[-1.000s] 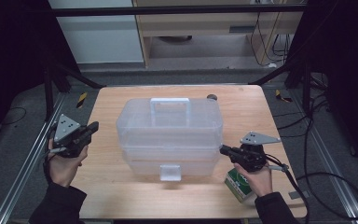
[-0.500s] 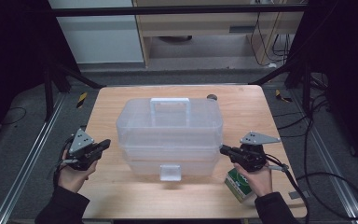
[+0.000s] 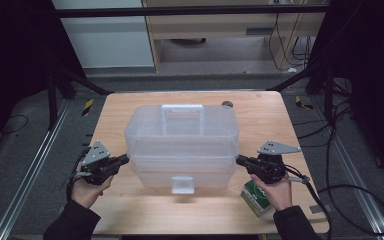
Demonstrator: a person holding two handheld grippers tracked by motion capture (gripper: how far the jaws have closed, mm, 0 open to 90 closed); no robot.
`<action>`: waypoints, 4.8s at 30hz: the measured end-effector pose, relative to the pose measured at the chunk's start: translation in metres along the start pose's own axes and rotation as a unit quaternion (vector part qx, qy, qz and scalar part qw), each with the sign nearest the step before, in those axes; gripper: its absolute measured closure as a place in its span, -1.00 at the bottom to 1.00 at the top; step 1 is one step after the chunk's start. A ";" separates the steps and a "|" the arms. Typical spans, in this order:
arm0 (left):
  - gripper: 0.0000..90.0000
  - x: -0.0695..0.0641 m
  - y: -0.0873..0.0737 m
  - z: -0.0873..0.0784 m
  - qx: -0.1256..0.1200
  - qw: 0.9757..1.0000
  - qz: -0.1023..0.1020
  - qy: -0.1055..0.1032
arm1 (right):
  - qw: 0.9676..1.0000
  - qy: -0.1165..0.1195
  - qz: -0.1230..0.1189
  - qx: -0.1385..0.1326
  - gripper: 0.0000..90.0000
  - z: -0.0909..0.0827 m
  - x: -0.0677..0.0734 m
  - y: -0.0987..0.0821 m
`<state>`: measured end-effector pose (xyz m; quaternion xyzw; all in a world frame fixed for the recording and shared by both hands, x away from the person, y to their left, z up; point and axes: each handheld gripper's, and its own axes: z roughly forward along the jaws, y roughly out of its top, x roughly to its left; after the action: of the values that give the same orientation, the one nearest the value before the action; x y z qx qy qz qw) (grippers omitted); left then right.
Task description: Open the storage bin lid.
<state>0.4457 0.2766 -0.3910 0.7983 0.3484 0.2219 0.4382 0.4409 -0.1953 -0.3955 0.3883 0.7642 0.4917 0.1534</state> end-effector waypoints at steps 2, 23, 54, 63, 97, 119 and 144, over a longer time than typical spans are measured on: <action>0.99 0.000 0.001 -0.001 -0.003 1.000 -0.001 -0.002 | 1.000 0.000 0.000 0.000 1.00 0.000 0.000 0.001; 0.99 0.004 0.017 -0.003 -0.036 0.999 -0.013 0.010 | 1.000 -0.006 0.003 -0.026 1.00 -0.004 -0.005 0.018; 0.99 0.008 0.043 0.008 -0.056 0.998 -0.011 0.018 | 0.999 -0.006 0.004 -0.047 1.00 -0.002 -0.014 0.042; 0.99 0.010 0.038 0.008 -0.056 0.998 -0.014 0.014 | 0.999 0.001 0.004 -0.046 1.00 -0.001 -0.013 0.039; 0.37 0.006 0.040 0.018 -0.074 0.994 0.018 0.077 | 0.999 0.004 -0.001 -0.038 1.00 0.001 -0.010 0.037; 0.42 0.010 0.045 0.017 -0.066 0.994 0.020 0.080 | 0.998 -0.052 0.005 0.035 0.68 0.014 -0.013 0.009; 0.48 0.020 0.066 0.020 -0.065 0.994 -0.005 0.089 | 0.996 -0.044 0.026 0.078 0.74 0.034 -0.012 0.000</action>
<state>0.4957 0.2558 -0.3445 0.7434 0.3745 0.3126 0.4574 0.4693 -0.1826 -0.4131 0.4402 0.7822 0.4169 0.1433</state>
